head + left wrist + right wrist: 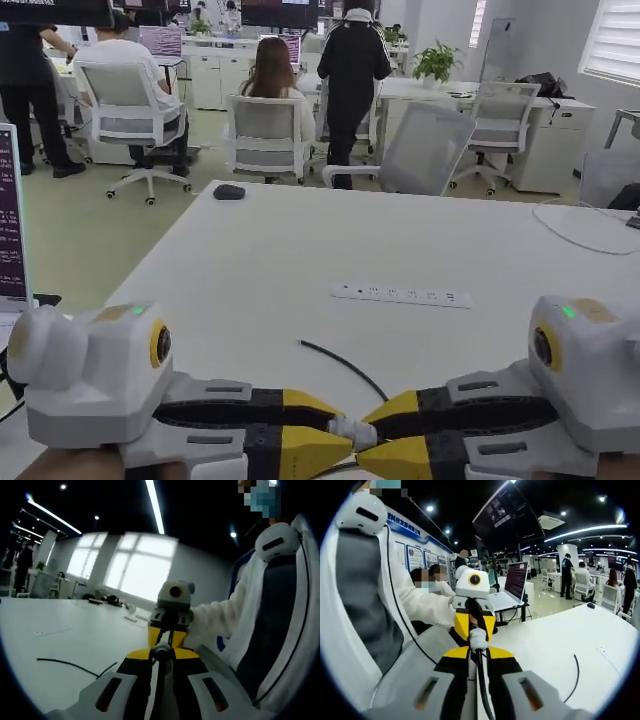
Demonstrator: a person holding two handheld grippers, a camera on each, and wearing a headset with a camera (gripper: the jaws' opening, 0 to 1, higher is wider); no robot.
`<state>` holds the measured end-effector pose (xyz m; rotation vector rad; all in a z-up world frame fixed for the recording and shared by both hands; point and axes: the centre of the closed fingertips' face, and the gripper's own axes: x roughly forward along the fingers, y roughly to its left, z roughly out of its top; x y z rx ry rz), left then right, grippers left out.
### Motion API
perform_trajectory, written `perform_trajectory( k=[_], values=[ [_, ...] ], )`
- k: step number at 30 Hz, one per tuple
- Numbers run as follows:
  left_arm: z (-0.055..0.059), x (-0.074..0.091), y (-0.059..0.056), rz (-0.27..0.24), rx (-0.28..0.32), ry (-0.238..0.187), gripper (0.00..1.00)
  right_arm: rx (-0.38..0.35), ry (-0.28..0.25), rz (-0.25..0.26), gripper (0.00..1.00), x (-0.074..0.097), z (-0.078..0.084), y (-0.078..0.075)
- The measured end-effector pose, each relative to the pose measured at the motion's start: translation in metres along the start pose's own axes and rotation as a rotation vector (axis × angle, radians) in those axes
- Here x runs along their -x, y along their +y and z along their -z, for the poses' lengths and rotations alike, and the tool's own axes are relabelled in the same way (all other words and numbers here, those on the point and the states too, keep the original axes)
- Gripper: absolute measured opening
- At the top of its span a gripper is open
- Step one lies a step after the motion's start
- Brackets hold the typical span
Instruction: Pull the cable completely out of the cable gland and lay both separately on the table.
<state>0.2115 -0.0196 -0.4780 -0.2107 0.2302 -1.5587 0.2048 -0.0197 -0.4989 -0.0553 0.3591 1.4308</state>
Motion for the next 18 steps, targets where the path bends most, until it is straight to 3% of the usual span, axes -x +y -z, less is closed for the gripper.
perform_trajectory(
  k=[1,2,5,7,9,11,16,18],
  values=[
    [-0.001,0.001,-0.001,0.002,-0.009,-0.005,0.15,0.038,0.02,0.012,0.05,0.002,0.005,-0.002],
    [-0.001,0.002,-0.002,0.001,-0.009,-0.002,0.15,0.056,-0.004,0.0,0.05,0.001,0.002,0.0],
    [0.001,0.003,-0.003,0.013,-0.014,-0.009,0.15,0.035,-0.005,-0.023,0.03,-0.001,0.004,0.003],
    [0.002,0.004,-0.002,0.006,-0.016,-0.001,0.16,0.094,0.01,-0.006,0.02,-0.002,0.007,0.001],
    [0.0,0.004,-0.002,0.004,-0.106,-0.011,0.16,0.104,-0.009,-0.006,0.02,-0.002,0.004,0.001],
    [-0.001,0.002,-0.002,-0.008,-0.132,-0.011,0.17,0.097,-0.034,-0.005,0.02,-0.001,-0.001,0.0],
    [-0.003,-0.003,0.004,-0.021,-0.123,-0.017,0.18,0.11,-0.038,-0.002,0.02,0.002,-0.002,-0.002],
    [-0.002,-0.009,0.003,-0.021,-0.121,-0.02,0.28,0.107,-0.045,0.0,0.02,0.003,-0.003,-0.002]
  ],
)
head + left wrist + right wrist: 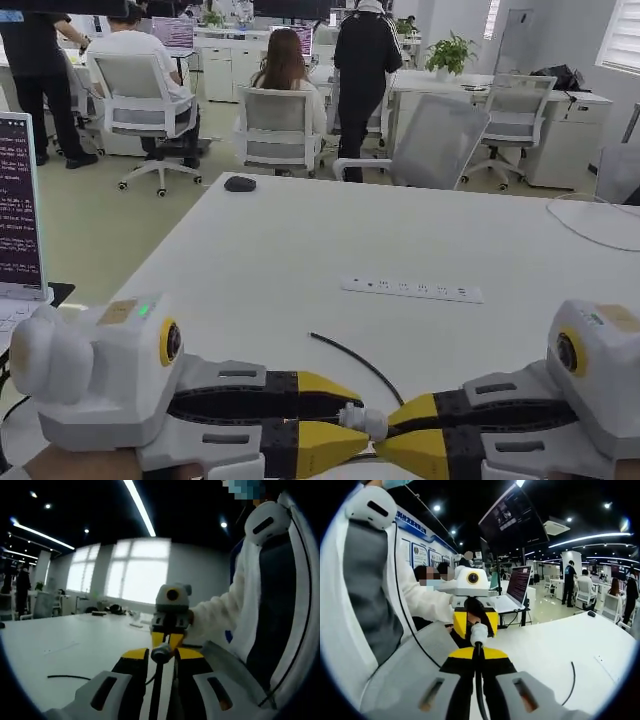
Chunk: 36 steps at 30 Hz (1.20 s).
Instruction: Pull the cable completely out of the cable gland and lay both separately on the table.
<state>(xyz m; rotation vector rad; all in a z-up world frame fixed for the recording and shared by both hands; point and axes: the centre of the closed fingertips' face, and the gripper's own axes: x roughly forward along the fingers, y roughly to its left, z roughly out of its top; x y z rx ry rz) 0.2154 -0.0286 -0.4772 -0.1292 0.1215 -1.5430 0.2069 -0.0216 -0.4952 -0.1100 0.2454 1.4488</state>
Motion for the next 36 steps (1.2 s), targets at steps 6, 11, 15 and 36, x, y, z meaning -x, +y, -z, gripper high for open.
perform_trajectory(
  k=[6,11,15,36],
  values=[
    [0.004,-0.008,-0.003,0.02,0.0,-0.004,0.17,0.009,0.019,-0.009,0.02,-0.001,0.006,0.004],
    [0.004,-0.006,-0.004,0.026,0.029,-0.019,0.16,-0.016,0.011,-0.005,0.02,0.001,0.007,0.007],
    [0.01,0.0,-0.004,0.02,0.027,0.002,0.16,-0.058,0.073,-0.049,0.02,0.003,0.02,0.011],
    [0.016,0.005,0.01,-0.045,0.037,-0.037,0.16,0.054,0.298,0.072,0.02,0.038,0.076,-0.01]
  ],
)
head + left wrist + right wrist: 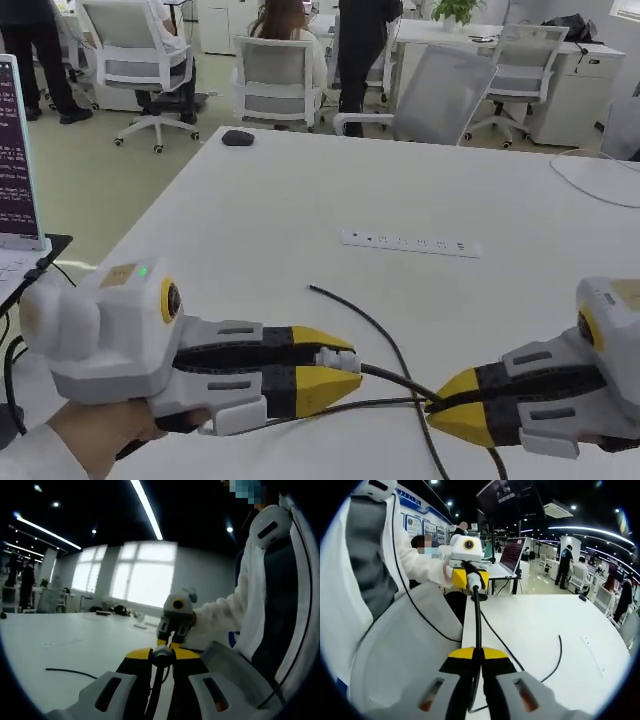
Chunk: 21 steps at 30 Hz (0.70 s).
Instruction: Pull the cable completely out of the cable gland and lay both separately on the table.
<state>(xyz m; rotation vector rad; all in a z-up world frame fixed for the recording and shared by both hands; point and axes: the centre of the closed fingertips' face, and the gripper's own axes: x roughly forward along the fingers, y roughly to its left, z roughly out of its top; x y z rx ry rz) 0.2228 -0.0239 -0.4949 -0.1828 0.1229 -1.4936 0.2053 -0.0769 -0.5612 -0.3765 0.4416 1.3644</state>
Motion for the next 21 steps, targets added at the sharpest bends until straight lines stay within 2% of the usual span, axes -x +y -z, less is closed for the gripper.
perform_trajectory(
  k=[4,7,10,13,16,18,20,21],
  values=[
    [0.003,-0.003,0.001,0.009,0.007,0.013,0.16,0.01,0.053,0.012,0.02,0.0,0.015,-0.001],
    [0.005,-0.005,0.003,0.019,0.023,0.022,0.16,0.005,0.067,0.028,0.02,0.003,0.023,-0.006],
    [0.004,-0.006,0.003,0.025,0.037,0.018,0.16,-0.021,0.024,0.037,0.02,0.007,0.022,-0.007],
    [0.003,-0.009,0.0,0.029,0.038,0.018,0.16,0.019,0.016,0.056,0.03,0.01,0.02,-0.01],
    [0.001,-0.009,0.0,0.035,0.051,0.008,0.16,0.012,0.005,0.052,0.03,0.012,0.015,-0.01],
    [-0.004,-0.007,0.001,0.029,0.052,-0.008,0.16,-0.001,-0.016,0.061,0.06,0.013,0.008,-0.011],
    [-0.005,-0.007,0.001,0.03,0.054,-0.013,0.16,-0.013,-0.06,0.076,0.14,0.015,-0.004,-0.012],
    [-0.005,-0.007,0.0,0.032,0.054,-0.011,0.16,-0.015,-0.099,0.072,0.17,0.016,-0.014,-0.011]
  ],
)
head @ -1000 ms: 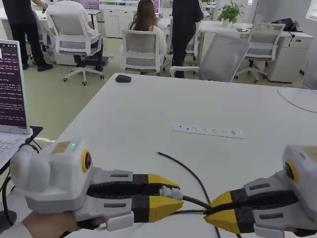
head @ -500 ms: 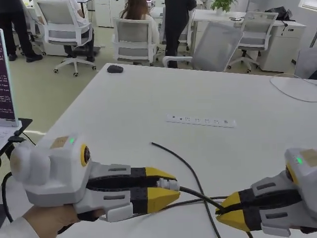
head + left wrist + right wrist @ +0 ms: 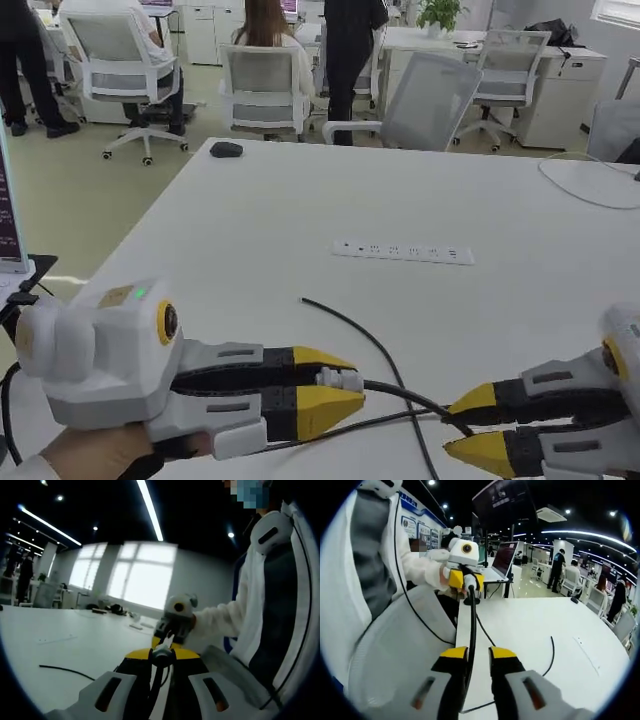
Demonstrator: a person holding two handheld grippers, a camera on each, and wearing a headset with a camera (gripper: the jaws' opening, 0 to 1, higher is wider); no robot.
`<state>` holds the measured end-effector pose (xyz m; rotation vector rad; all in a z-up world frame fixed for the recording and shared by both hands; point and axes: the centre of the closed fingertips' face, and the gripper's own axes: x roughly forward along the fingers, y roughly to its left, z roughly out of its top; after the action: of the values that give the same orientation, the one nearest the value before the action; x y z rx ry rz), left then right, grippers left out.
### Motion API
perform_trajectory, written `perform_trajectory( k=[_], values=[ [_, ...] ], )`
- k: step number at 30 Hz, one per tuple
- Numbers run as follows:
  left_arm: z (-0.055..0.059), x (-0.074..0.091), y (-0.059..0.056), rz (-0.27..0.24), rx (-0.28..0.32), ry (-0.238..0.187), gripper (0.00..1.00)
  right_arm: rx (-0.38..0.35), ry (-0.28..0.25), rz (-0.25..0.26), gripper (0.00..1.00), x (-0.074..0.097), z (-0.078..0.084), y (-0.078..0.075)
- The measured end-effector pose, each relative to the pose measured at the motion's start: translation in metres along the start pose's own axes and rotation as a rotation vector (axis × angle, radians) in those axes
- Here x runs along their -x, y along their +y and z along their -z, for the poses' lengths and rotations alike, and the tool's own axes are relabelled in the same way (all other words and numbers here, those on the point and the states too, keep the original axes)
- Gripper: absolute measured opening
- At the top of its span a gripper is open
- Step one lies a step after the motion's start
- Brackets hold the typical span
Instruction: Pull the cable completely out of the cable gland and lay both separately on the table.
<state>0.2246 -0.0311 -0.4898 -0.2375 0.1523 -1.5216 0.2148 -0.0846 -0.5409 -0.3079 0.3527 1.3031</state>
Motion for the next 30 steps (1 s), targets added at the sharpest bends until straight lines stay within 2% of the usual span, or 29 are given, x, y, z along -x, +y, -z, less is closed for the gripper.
perform_trajectory(
  k=[1,2,5,7,10,11,19,24,27,30],
  values=[
    [0.001,-0.001,0.0,0.002,-0.001,0.003,0.16,-0.014,-0.031,-0.003,0.17,0.0,-0.008,0.0],
    [0.002,-0.002,-0.001,0.005,-0.002,0.007,0.16,-0.046,-0.05,-0.031,0.16,-0.001,-0.015,0.003],
    [0.004,-0.002,0.001,0.005,-0.002,0.011,0.16,-0.048,-0.062,-0.027,0.15,-0.003,-0.028,-0.003],
    [0.004,-0.003,0.001,0.004,0.002,0.008,0.16,-0.096,-0.094,-0.058,0.15,-0.008,-0.041,0.001],
    [0.007,-0.006,0.0,0.004,-0.001,0.019,0.16,-0.068,-0.121,-0.069,0.15,-0.015,-0.05,0.001],
    [0.007,-0.006,0.0,0.005,-0.003,0.021,0.16,-0.078,-0.125,-0.083,0.15,-0.018,-0.053,0.001],
    [0.005,-0.006,0.0,-0.004,-0.003,0.009,0.16,-0.083,-0.109,-0.143,0.04,-0.025,-0.053,0.012],
    [0.004,-0.006,0.0,0.002,-0.005,0.01,0.16,-0.099,-0.109,-0.153,0.04,-0.027,-0.053,0.013],
    [0.005,-0.007,0.0,0.007,0.004,0.018,0.16,-0.038,-0.078,-0.151,0.03,-0.027,-0.05,0.014],
    [0.005,-0.007,0.0,0.01,0.006,0.019,0.16,-0.07,-0.07,-0.153,0.03,-0.027,-0.05,0.013]
  ],
)
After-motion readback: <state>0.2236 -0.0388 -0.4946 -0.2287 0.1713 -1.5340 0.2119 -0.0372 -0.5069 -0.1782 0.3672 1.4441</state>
